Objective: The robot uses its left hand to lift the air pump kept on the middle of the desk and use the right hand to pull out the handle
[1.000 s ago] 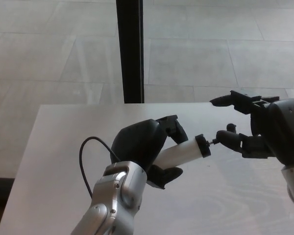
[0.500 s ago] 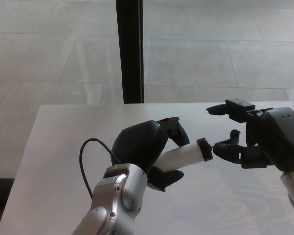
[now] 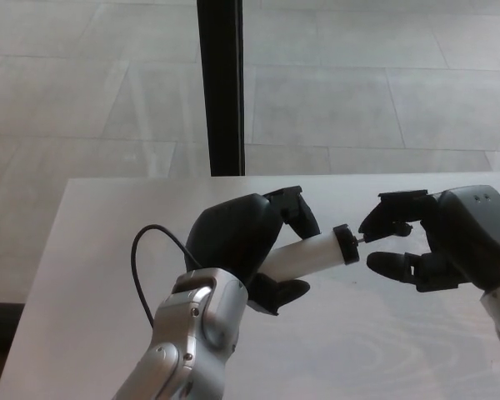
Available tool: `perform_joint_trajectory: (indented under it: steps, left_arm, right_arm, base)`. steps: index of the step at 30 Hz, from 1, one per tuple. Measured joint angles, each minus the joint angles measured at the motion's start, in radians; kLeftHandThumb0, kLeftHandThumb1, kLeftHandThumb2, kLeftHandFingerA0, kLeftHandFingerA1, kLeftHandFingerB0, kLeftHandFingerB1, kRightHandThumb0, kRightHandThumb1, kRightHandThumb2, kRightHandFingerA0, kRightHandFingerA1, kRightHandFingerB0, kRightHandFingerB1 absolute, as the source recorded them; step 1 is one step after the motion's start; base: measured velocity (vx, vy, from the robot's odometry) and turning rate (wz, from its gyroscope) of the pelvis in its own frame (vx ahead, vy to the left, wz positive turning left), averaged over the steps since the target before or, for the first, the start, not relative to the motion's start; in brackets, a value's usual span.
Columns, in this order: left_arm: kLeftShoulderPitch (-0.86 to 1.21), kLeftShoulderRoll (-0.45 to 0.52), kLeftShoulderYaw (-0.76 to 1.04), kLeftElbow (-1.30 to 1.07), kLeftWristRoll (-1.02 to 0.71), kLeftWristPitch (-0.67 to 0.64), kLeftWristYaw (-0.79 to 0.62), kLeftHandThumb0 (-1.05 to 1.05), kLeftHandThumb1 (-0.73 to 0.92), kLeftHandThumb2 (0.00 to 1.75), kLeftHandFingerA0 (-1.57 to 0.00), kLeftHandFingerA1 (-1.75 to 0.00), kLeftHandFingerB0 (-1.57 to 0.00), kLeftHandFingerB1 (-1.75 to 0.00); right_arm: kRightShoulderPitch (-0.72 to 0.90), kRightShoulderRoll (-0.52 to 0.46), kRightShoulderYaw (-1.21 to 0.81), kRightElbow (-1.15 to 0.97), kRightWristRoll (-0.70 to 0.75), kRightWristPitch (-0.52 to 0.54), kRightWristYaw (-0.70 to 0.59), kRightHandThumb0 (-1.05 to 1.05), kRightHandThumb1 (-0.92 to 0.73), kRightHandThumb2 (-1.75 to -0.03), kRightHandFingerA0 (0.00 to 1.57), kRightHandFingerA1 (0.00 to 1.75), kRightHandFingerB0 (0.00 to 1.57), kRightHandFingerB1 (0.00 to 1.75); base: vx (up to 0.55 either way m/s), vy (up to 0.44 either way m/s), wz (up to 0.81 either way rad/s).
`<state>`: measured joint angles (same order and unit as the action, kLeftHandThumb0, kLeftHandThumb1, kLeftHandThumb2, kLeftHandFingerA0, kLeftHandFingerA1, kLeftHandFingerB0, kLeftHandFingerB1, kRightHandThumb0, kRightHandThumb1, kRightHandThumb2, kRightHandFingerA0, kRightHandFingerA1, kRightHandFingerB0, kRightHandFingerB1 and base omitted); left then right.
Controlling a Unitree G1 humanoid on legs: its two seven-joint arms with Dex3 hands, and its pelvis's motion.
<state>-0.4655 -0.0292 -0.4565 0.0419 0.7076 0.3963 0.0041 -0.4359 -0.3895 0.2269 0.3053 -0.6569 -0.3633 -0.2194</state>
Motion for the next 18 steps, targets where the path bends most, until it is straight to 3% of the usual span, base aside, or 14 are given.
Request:
perform_joint_trajectory:
  steps: [2, 3, 7, 8, 9, 10, 11, 13, 14, 15, 17, 18]
  left_arm:
    - [0.000, 0.000, 0.001, -0.005, 0.000, 0.000, 0.000, -0.15, 0.47, 1.19, -0.94, -1.75, -0.79, -1.52]
    - [0.001, 0.000, 0.002, -0.006, 0.000, 0.000, 0.000, -0.16, 0.47, 1.16, -0.91, -1.75, -0.76, -1.49]
    - [0.002, 0.000, 0.002, -0.006, -0.001, 0.000, 0.001, -0.16, 0.44, 1.22, -0.92, -1.75, -0.77, -1.49]
    - [0.004, -0.001, 0.002, -0.006, -0.001, 0.000, 0.002, -0.23, 0.46, 1.19, -1.23, -1.43, -0.96, -1.24]
    - [0.006, -0.001, 0.002, -0.006, -0.001, 0.000, 0.002, -0.23, 0.45, 1.19, -1.22, -1.43, -0.96, -1.24]
    - [0.008, -0.002, 0.002, -0.006, -0.001, 0.000, 0.003, -0.23, 0.45, 1.19, -1.22, -1.43, -0.96, -1.24]
    - [0.011, -0.001, 0.002, -0.005, -0.001, 0.000, 0.003, -0.23, 0.46, 1.19, -1.21, -1.42, -0.97, -1.24]
    - [0.014, -0.002, 0.003, -0.005, -0.003, 0.000, 0.004, -0.23, 0.47, 1.18, -1.22, -1.43, -0.98, -1.25]
    - [0.017, -0.002, 0.003, -0.005, -0.004, 0.000, 0.004, -0.23, 0.47, 1.18, -1.21, -1.42, -0.98, -1.25]
    - [0.020, -0.002, 0.003, -0.005, -0.004, 0.000, 0.005, -0.23, 0.46, 1.18, -1.21, -1.42, -0.98, -1.26]
    - [0.026, -0.003, 0.003, -0.006, -0.004, 0.000, 0.005, -0.24, 0.48, 1.18, -1.21, -1.42, -0.98, -1.26]
    - [0.029, -0.003, 0.004, -0.006, -0.005, 0.000, 0.005, -0.24, 0.47, 1.18, -1.20, -1.41, -0.99, -1.27]
  right_arm:
    - [-0.003, 0.000, -0.002, 0.000, 0.000, 0.003, 0.003, -0.24, -0.61, -0.88, 1.03, 1.67, 0.88, 0.90]
    - [-0.003, 0.000, -0.003, 0.000, 0.000, 0.004, 0.005, -0.34, -0.56, -1.06, 1.26, 1.34, 0.85, 0.91]
    - [-0.003, 0.000, -0.008, 0.000, 0.003, 0.007, 0.010, -0.35, -0.56, -1.05, 1.25, 1.34, 0.86, 0.93]
    - [-0.003, 0.000, -0.010, 0.000, 0.004, 0.007, 0.010, -0.33, -0.59, -0.87, 1.19, 1.61, 0.90, 0.98]
    - [-0.003, 0.001, -0.012, 0.000, 0.004, 0.008, 0.010, -0.36, -0.57, -1.05, 1.26, 1.35, 0.85, 0.93]
    - [-0.003, 0.001, -0.012, 0.000, 0.005, 0.009, 0.010, -0.36, -0.57, -1.05, 1.26, 1.35, 0.85, 0.93]
    - [-0.003, 0.001, -0.015, 0.000, 0.007, 0.008, 0.010, -0.32, -0.67, -0.84, 1.01, 1.71, 0.84, 1.00]
    - [-0.003, 0.002, -0.018, 0.000, 0.008, 0.008, 0.010, -0.29, -0.66, -0.87, 1.06, 1.72, 0.84, 0.99]
    - [-0.003, 0.002, -0.019, 0.000, 0.009, 0.008, 0.009, -0.35, -0.56, -1.07, 1.27, 1.36, 0.85, 0.94]
    - [-0.003, 0.003, -0.020, 0.000, 0.011, 0.008, 0.009, -0.30, -0.62, -0.90, 1.05, 1.71, 0.87, 1.01]
    - [-0.003, 0.006, -0.021, 0.000, 0.012, 0.006, 0.005, -0.30, -0.59, -0.94, 1.09, 1.72, 0.88, 1.06]
    - [-0.003, 0.009, -0.021, 0.001, 0.012, 0.004, 0.002, -0.32, -0.58, -0.97, 1.04, 1.73, 0.89, 1.09]
  base:
    - [0.00, 0.000, 0.00]
    - [0.00, 0.000, 0.00]
    - [0.00, 0.000, 0.00]
    - [0.00, 0.000, 0.00]
    - [0.00, 0.000, 0.00]
    - [0.00, 0.000, 0.00]
    - [0.00, 0.000, 0.00]
    - [0.00, 0.000, 0.00]
    - [0.00, 0.000, 0.00]
    - [0.00, 0.000, 0.00]
    - [0.00, 0.000, 0.00]
    - [0.00, 0.000, 0.00]
